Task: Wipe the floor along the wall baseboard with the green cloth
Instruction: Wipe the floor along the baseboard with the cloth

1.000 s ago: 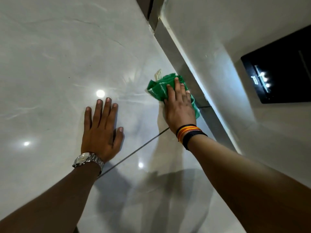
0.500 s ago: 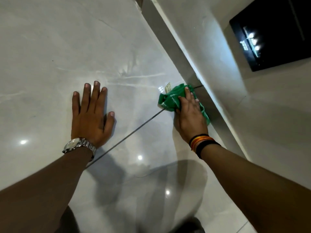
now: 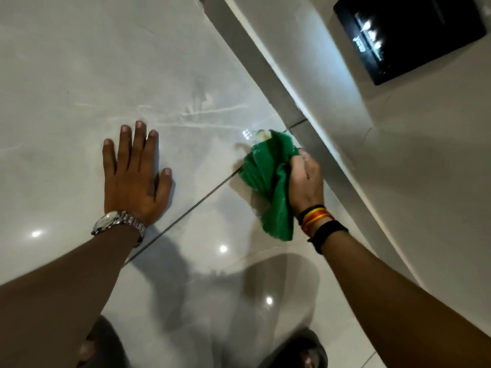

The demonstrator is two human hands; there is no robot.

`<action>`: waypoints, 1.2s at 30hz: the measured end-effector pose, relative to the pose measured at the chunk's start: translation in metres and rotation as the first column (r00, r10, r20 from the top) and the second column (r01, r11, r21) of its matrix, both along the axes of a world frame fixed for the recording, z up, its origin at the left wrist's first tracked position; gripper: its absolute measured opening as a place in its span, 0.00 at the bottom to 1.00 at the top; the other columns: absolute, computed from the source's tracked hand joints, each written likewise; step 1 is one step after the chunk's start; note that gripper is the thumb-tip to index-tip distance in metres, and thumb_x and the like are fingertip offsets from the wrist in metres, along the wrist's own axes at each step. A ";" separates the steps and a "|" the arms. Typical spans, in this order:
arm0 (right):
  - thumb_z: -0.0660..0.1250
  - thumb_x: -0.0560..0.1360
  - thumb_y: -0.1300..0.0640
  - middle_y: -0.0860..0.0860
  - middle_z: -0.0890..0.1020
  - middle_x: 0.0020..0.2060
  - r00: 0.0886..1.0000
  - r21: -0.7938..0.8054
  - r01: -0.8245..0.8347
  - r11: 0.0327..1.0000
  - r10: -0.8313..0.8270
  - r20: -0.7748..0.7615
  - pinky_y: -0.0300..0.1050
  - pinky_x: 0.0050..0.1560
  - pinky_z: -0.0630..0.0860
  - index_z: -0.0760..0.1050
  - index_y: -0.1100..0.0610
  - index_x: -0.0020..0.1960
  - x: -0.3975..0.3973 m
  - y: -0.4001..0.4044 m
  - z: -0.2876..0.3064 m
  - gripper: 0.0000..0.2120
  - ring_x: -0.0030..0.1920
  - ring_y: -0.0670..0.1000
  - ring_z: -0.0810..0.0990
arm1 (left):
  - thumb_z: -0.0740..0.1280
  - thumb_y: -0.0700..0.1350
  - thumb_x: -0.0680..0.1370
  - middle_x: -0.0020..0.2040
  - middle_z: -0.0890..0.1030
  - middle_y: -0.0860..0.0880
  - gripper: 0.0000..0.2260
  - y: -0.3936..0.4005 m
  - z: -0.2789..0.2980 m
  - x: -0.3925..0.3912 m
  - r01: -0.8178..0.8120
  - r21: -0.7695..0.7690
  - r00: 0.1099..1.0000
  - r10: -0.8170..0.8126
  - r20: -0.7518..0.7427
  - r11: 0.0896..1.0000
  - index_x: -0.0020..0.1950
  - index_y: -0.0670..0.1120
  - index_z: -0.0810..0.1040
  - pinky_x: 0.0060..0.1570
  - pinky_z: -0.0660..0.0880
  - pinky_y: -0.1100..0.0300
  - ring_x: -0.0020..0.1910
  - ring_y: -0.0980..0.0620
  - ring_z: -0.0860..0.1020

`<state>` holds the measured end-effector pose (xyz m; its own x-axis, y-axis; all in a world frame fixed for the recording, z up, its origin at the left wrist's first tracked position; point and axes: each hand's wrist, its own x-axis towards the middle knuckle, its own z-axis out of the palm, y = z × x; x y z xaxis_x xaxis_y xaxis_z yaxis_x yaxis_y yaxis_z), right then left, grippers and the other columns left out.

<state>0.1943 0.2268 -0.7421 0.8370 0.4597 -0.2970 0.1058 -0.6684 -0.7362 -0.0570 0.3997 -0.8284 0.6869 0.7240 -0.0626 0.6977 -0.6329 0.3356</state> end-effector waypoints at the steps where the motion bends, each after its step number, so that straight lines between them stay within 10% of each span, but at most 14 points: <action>1: 0.58 0.76 0.54 0.47 0.79 0.39 0.997 -0.100 -0.034 0.994 0.040 0.063 0.45 0.43 0.75 0.75 0.51 0.44 0.005 -0.009 -0.001 0.08 0.40 0.44 0.78 | 0.56 0.54 0.82 0.90 0.51 0.42 0.35 0.000 0.000 0.000 -0.001 -0.005 1.000 0.001 0.004 1.000 0.88 0.45 0.54 0.86 0.41 0.39 0.89 0.40 0.48; 5: 0.60 0.80 0.53 0.57 0.73 0.71 0.820 -0.434 -0.260 0.863 0.434 0.372 0.54 0.69 0.75 0.66 0.56 0.74 -0.004 -0.042 -0.007 0.22 0.69 0.55 0.73 | 0.55 0.55 0.82 0.90 0.52 0.43 0.35 0.001 0.002 0.000 -0.010 -0.023 1.000 0.011 0.006 1.000 0.88 0.45 0.55 0.86 0.41 0.37 0.89 0.41 0.48; 10: 0.50 0.84 0.42 0.58 0.45 0.83 0.610 -0.664 -0.551 0.505 0.787 0.093 0.63 0.80 0.49 0.42 0.57 0.83 -0.015 -0.034 -0.031 0.34 0.82 0.58 0.43 | 0.55 0.56 0.82 0.90 0.51 0.43 0.36 0.002 -0.002 -0.001 -0.005 -0.022 1.000 0.005 0.011 1.000 0.89 0.46 0.54 0.86 0.39 0.40 0.89 0.42 0.47; 16: 0.58 0.83 0.50 0.61 0.55 0.81 0.334 -0.529 -0.738 0.419 0.908 0.253 0.62 0.80 0.56 0.60 0.53 0.79 0.016 0.068 -0.047 0.26 0.81 0.62 0.52 | 0.56 0.55 0.81 0.90 0.52 0.43 0.36 0.001 -0.003 -0.002 -0.004 0.001 1.000 0.004 0.012 1.000 0.88 0.45 0.55 0.86 0.42 0.38 0.89 0.41 0.48; 21: 0.59 0.77 0.69 0.63 0.60 0.80 0.548 -0.599 -0.551 0.580 0.794 0.265 0.61 0.78 0.59 0.57 0.59 0.81 0.027 0.042 -0.049 0.33 0.80 0.63 0.57 | 0.55 0.55 0.82 0.90 0.51 0.44 0.36 0.003 -0.008 -0.002 -0.003 0.020 1.000 0.004 -0.020 1.000 0.89 0.47 0.53 0.87 0.40 0.40 0.89 0.42 0.47; 26: 0.70 0.76 0.65 0.63 0.67 0.76 0.828 -0.666 -0.355 0.657 0.551 0.102 0.67 0.72 0.69 0.65 0.61 0.77 0.009 -0.111 -0.024 0.31 0.76 0.64 0.66 | 0.55 0.56 0.82 0.90 0.51 0.43 0.36 0.003 -0.007 -0.002 0.002 0.003 0.999 -0.001 -0.034 1.000 0.89 0.46 0.53 0.86 0.40 0.39 0.89 0.42 0.46; 31: 0.68 0.76 0.66 0.64 0.65 0.77 0.813 -0.681 -0.449 0.578 0.581 -0.043 0.69 0.71 0.68 0.65 0.62 0.76 0.008 -0.138 -0.008 0.30 0.77 0.65 0.63 | 0.56 0.55 0.82 0.89 0.52 0.41 0.36 0.004 -0.003 0.000 0.007 0.005 0.999 -0.006 -0.041 1.000 0.88 0.44 0.55 0.86 0.37 0.41 0.89 0.38 0.48; 36: 0.65 0.75 0.65 0.64 0.61 0.79 0.813 -0.453 -0.495 0.742 0.579 0.061 0.62 0.80 0.54 0.65 0.62 0.76 0.016 0.013 -0.027 0.30 0.80 0.63 0.58 | 0.55 0.56 0.82 0.90 0.51 0.41 0.36 0.003 -0.004 0.000 0.014 0.002 0.999 -0.014 -0.049 1.000 0.89 0.45 0.54 0.86 0.39 0.39 0.89 0.38 0.47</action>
